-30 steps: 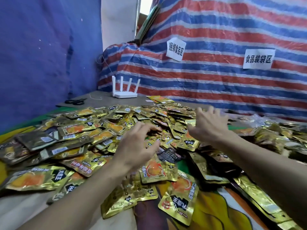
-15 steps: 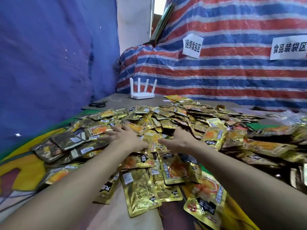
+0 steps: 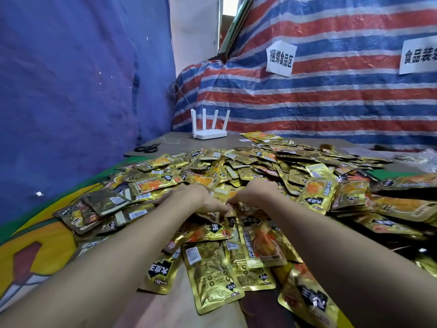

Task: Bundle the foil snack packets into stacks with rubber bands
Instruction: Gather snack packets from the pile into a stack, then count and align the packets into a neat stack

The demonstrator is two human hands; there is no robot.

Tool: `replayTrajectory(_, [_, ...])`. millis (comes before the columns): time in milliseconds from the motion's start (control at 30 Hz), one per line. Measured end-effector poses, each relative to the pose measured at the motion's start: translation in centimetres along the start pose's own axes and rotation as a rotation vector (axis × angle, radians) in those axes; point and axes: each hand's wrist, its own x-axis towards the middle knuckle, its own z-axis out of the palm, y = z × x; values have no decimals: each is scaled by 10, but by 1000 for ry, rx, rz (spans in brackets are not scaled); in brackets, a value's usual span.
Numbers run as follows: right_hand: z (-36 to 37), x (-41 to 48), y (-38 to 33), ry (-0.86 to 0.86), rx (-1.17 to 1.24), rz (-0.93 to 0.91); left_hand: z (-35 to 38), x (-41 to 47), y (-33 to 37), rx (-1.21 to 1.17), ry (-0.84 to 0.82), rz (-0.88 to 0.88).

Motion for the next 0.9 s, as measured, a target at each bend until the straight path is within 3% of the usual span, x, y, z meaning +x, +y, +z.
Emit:
replayTrajectory(133, [-7,0,-7,-104,-30,-33,0,-4,2,66,53,32])
replayTrajectory(300, [-3,-11,-11,-130,-345,-46,0,-7,8,89,49,5])
replayTrajectory(433, [-5,-18,-20,-381,-376,-139,0,-5,4,78,121,45])
replayTrajectory(667, [-27,-32,-24,-382,-465,-256,5,-17,18,114,265,127])
replayTrajectory(900, [-21,-31,-21,-468,-466,-263,8,-24,15,256,250,268])
